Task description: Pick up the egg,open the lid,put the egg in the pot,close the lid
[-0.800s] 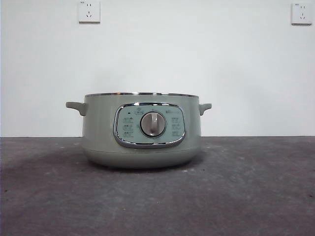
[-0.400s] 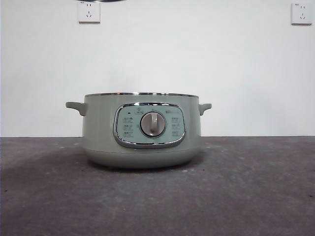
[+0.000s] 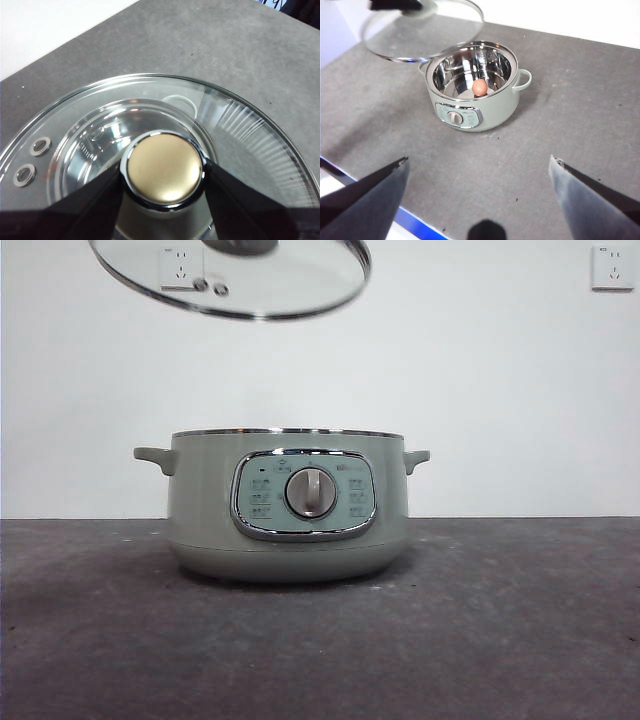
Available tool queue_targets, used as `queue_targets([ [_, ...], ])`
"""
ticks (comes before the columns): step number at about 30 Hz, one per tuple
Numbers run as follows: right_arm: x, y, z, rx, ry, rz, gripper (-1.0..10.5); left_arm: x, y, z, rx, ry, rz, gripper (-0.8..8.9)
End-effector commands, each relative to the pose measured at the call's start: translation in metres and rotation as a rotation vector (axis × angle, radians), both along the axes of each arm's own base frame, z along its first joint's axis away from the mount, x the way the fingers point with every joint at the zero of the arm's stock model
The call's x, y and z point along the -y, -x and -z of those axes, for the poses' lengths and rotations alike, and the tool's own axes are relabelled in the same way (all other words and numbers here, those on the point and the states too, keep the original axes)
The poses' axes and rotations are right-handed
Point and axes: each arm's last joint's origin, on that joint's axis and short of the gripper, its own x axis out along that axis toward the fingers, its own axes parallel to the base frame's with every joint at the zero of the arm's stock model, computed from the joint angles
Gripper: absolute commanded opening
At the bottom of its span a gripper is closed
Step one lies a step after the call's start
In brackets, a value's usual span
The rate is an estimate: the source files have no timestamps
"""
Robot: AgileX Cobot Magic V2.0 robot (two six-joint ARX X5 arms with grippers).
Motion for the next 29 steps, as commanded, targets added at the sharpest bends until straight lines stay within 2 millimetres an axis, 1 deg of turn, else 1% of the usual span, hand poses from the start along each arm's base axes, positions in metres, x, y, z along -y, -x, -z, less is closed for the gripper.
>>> queue_targets([
  [1, 0.005, 0.006, 0.008, -0.034, -0.016, 0.034, 4.7, 0.009, -0.008, -0.001, 0.056, 0.025, 0.029, -0.06],
  [4, 0.008, 0.011, 0.010, -0.028, -0.035, 0.042, 4.7, 0.020, -0.021, 0.012, 0.044, 0.019, 0.039, -0.06],
  [9, 0.009, 0.012, 0.010, -0.022, -0.036, 0.049, 4.7, 0.030, -0.041, 0.032, 0.022, 0.006, 0.041, -0.06],
  [17, 0.010, 0.012, 0.010, -0.021, -0.034, 0.054, 4.7, 0.040, -0.066, 0.063, -0.023, -0.016, 0.037, -0.06],
  [20, 0.010, 0.012, 0.010, -0.019, -0.031, 0.063, 4.7, 0.041, -0.072, 0.074, -0.035, -0.021, 0.033, -0.06],
  [25, 0.010, 0.012, 0.010, -0.015, -0.026, 0.073, 4.7, 0.043, -0.076, 0.086, -0.050, -0.032, 0.034, -0.06],
  [29, 0.010, 0.012, 0.010, -0.010, -0.020, 0.089, 4.7, 0.037, -0.079, 0.094, -0.066, -0.042, 0.022, -0.06],
])
